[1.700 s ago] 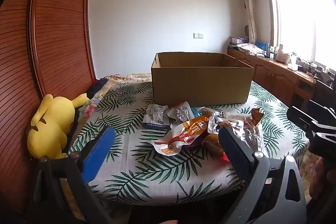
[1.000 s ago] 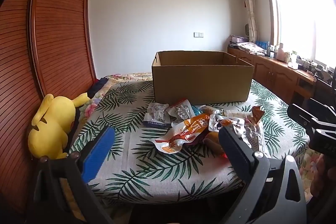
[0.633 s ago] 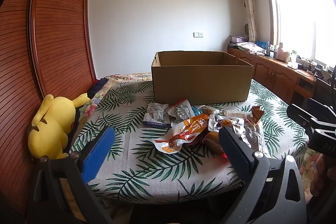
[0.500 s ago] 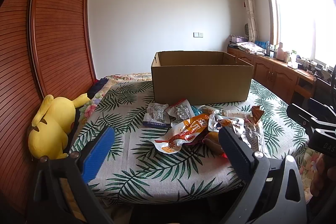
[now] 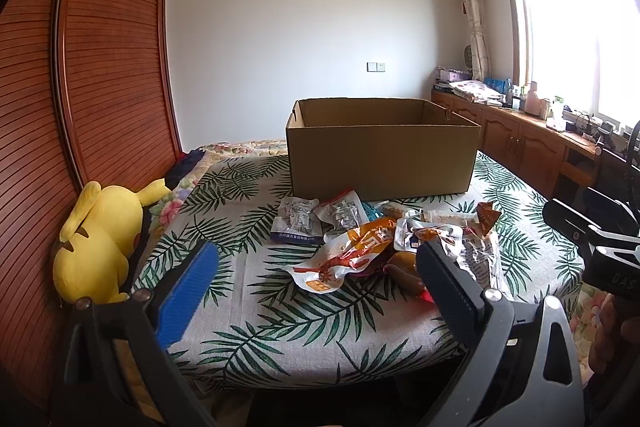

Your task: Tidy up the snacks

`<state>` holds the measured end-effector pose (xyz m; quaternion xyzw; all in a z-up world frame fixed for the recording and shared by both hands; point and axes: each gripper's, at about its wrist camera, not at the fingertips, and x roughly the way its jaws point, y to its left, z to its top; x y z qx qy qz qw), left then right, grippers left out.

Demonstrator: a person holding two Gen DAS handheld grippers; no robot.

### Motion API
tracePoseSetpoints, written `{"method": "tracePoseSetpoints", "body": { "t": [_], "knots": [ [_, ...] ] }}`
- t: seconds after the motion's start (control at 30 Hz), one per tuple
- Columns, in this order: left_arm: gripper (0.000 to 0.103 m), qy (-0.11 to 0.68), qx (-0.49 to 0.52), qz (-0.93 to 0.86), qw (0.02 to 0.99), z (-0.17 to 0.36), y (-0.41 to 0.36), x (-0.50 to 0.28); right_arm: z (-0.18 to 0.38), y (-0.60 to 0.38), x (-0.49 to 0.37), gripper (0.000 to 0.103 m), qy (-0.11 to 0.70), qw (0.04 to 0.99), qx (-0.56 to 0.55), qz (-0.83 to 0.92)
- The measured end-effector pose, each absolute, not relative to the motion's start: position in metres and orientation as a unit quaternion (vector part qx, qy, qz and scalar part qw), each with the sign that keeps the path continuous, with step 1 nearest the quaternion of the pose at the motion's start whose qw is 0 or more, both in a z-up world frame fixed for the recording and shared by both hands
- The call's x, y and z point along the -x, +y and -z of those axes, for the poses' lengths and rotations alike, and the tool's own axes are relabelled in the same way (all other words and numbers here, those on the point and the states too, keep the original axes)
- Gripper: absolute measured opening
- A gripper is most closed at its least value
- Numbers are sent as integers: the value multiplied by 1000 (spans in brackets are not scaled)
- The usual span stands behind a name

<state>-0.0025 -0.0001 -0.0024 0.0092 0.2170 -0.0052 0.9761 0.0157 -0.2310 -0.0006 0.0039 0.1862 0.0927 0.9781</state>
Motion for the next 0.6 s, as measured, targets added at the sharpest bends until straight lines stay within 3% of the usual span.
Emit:
{"method": "tracePoseSetpoints", "body": {
  "t": [0.6],
  "knots": [
    [100,217,-10,7,976,1,-3,4,2,-230,-15,103,186,978,-3,-90]
  ]
}}
